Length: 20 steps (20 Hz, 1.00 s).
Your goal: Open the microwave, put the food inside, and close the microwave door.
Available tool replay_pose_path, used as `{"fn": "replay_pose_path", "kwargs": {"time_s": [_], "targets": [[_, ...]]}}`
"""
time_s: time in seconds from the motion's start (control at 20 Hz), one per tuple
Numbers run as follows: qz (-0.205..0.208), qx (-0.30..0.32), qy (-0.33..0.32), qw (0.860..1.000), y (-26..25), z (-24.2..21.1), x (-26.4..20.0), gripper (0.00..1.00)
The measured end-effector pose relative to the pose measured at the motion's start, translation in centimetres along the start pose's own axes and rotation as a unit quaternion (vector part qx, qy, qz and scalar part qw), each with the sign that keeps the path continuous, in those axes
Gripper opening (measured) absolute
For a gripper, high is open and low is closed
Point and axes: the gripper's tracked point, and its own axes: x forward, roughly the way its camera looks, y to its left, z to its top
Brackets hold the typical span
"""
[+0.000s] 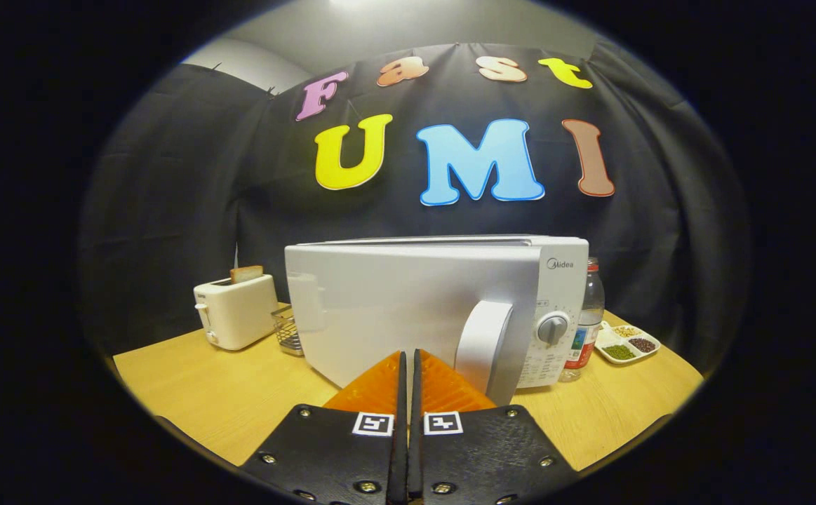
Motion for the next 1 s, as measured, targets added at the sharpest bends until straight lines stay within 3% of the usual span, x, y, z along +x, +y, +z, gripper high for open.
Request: {"fn": "replay_pose_path", "kwargs": {"time_s": [0.7, 0.85, 0.9, 0.95, 1.0], "targets": [[-0.085, -0.041, -0.006, 0.996, -5.7, 1.7, 8.5, 0.02], [-0.102, -0.066, -0.013, 0.992, -6.0, 2.3, 8.7, 0.02], [-0.104, -0.068, 0.012, 0.992, -6.4, 1.4, 9.3, 0.02], [-0.104, -0.051, -0.006, 0.993, -5.9, 2.7, 8.4, 0.02], [-0.108, -0.056, 0.009, 0.993, -5.9, 1.8, 9.3, 0.07]]}}
